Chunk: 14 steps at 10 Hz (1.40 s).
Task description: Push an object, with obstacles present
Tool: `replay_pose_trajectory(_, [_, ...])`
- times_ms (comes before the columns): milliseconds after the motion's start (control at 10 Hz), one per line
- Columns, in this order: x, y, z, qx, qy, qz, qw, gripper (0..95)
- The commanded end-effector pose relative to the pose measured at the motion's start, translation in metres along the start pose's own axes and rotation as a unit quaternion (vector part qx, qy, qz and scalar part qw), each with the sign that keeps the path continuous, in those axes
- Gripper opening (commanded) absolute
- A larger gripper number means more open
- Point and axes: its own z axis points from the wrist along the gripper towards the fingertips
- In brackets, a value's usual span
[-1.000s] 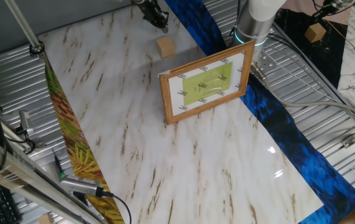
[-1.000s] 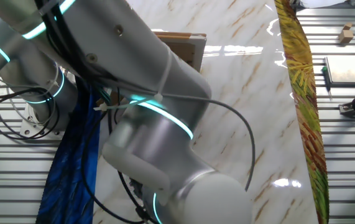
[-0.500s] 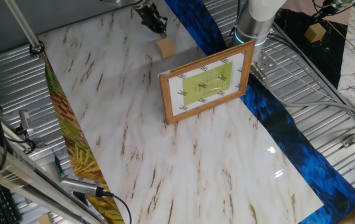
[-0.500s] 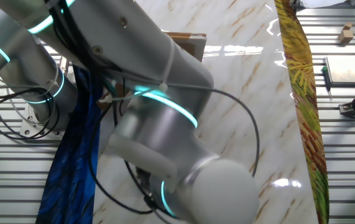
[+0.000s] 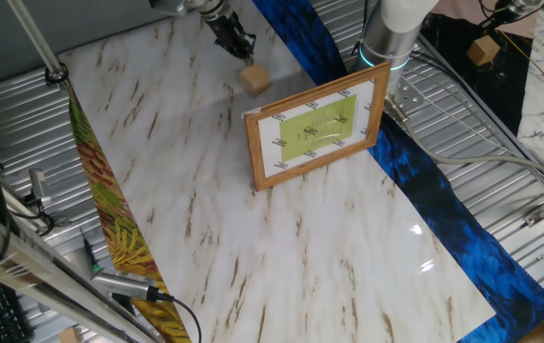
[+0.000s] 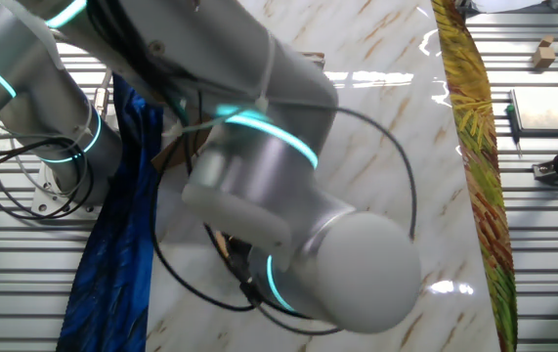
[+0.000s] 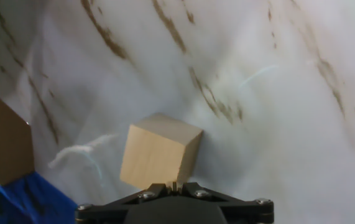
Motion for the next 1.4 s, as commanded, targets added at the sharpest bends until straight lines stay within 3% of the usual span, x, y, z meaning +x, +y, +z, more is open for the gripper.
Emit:
replay_pose_trajectory(100, [-0.003,0.003,-0.002,0.001,0.004,0.001,1.0000,0.0])
replay_pose_trajectory(300, [-0.002,0.004,-0.005,0.000,0.007,0.006,1.0000,0.0])
replay_pose_trajectory(500, [0.010,0.001,-0.010,0.000,0.006,0.012,0.9999,0.0])
replay_pose_trajectory(700, [0.037,-0.011,-0.007,-0.002,0.004,0.014,0.9999,0.0])
replay_pose_trajectory(900, [0.050,-0.018,0.000,-0.005,0.002,0.020,0.9998,0.0])
replay_pose_trajectory(1100, [0.046,-0.018,0.003,-0.005,0.000,0.027,0.9996,0.0])
replay_pose_trajectory(1400, [0.027,-0.013,0.004,-0.007,-0.002,0.039,0.9992,0.0])
